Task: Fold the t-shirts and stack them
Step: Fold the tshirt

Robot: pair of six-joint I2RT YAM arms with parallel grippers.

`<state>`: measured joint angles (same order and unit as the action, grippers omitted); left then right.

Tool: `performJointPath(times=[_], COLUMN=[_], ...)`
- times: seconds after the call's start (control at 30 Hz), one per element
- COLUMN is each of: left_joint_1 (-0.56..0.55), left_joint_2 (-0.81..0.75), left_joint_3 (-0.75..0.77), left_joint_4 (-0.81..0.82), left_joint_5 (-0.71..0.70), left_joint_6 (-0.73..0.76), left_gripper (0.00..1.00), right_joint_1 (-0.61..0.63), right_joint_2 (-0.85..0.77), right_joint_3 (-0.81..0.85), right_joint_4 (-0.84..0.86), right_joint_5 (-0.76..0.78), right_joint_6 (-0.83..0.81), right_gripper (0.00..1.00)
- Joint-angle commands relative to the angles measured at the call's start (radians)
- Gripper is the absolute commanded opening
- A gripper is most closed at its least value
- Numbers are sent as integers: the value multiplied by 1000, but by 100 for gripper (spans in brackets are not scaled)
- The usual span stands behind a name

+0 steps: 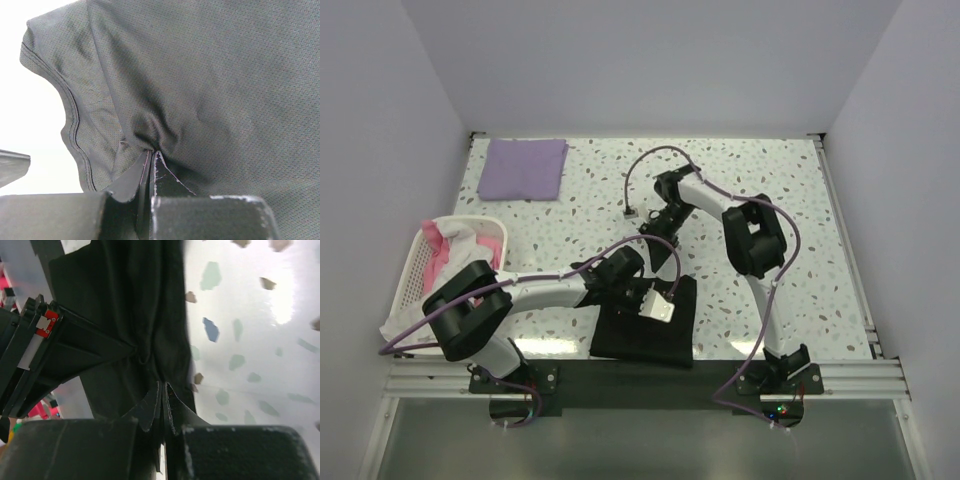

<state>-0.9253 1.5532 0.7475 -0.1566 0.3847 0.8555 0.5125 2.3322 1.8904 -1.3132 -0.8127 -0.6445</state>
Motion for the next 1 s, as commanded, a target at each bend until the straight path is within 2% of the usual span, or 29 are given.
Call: performJointPath(times=[0.0, 0.43, 0.8, 0.97], left_joint_1=[-6, -7, -7, -7], left_joint_2=[-25, -19, -27, -33], left_joint_3=[-5, -5, -22, -25], left_joint_4=[31, 32, 37, 38], left_joint_5=[2, -6, -7, -9], left_joint_6=[-1, -1, -3, -1], left_gripper=[0, 0, 0, 0], right_joint_1=[29, 31, 23, 21], right_joint_2=[-19, 128, 43, 19], right_joint_3=[-51, -60, -7, 35], right_joint_4=[-192, -109, -121, -196], right_joint_5=[-56, -2, -3, -34], right_joint_6=[-89, -69, -60, -76], right_gripper=[0, 0, 0, 0])
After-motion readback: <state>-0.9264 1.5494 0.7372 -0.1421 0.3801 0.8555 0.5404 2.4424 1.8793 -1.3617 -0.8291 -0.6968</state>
